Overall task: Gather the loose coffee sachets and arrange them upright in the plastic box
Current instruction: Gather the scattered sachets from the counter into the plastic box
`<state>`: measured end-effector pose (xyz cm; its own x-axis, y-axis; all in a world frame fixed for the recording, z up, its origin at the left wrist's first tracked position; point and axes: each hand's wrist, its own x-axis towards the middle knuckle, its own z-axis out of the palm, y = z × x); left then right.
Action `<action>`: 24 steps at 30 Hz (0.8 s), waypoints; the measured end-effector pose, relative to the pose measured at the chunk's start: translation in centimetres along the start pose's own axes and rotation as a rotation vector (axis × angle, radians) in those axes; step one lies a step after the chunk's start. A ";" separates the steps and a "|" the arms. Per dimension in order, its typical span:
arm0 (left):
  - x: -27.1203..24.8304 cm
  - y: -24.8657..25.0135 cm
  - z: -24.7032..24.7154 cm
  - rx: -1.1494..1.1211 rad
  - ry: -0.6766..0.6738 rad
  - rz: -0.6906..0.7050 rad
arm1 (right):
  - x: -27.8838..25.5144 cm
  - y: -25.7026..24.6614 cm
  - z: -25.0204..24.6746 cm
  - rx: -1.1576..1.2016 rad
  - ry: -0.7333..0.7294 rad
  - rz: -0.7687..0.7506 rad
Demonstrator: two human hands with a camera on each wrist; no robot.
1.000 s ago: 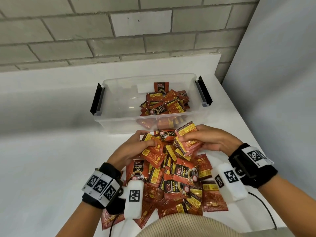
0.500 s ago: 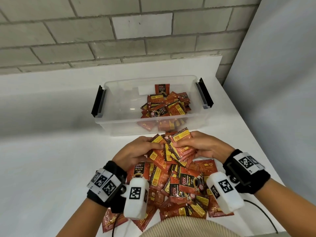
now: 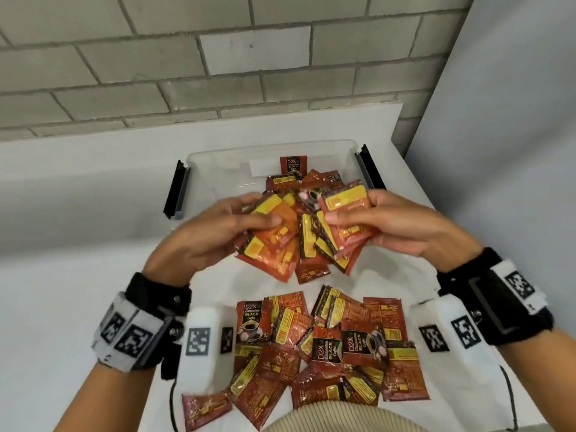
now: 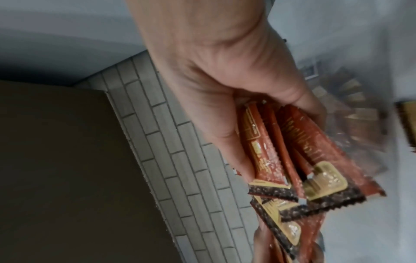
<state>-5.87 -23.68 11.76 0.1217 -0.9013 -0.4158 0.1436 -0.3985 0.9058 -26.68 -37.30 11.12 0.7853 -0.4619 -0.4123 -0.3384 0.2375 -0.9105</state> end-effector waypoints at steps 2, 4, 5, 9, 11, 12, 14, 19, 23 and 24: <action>0.7 1.4 -0.7 -0.031 0.049 0.033 | 0.7 -1.3 -0.4 0.012 0.025 -0.024; 2.1 2.4 -1.5 -0.053 0.132 0.065 | 2.0 -2.4 -0.7 0.035 0.065 -0.046; 2.9 2.7 -1.8 -0.051 0.168 0.068 | 2.9 -2.8 -0.9 0.044 0.083 -0.048; 6.4 3.4 -2.2 -0.028 0.266 -0.021 | 6.4 -3.6 -1.3 -0.004 0.099 0.041; 8.1 3.2 -2.3 -0.025 0.290 -0.070 | 7.9 -3.6 -1.5 -0.051 0.128 0.103; 8.8 3.0 -2.3 -0.007 0.293 -0.086 | 8.6 -3.5 -1.5 -0.087 0.147 0.131; 9.9 2.5 -2.3 0.051 0.294 -0.110 | 9.8 -3.1 -1.7 -0.157 0.184 0.180; 11.1 2.0 -2.2 0.198 0.280 -0.123 | 11.0 -2.4 -1.6 -0.286 0.191 0.210; 11.3 1.7 -2.8 0.414 0.262 -0.116 | 11.3 -1.9 -2.0 -0.388 0.214 0.175; 11.3 1.6 -2.9 0.461 0.263 -0.120 | 11.3 -1.8 -2.2 -0.423 0.221 0.163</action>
<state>-1.43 -34.02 8.28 0.3815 -0.7952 -0.4713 -0.2667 -0.5829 0.7675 -18.33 -44.78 8.05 0.5912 -0.6286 -0.5054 -0.6642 -0.0239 -0.7472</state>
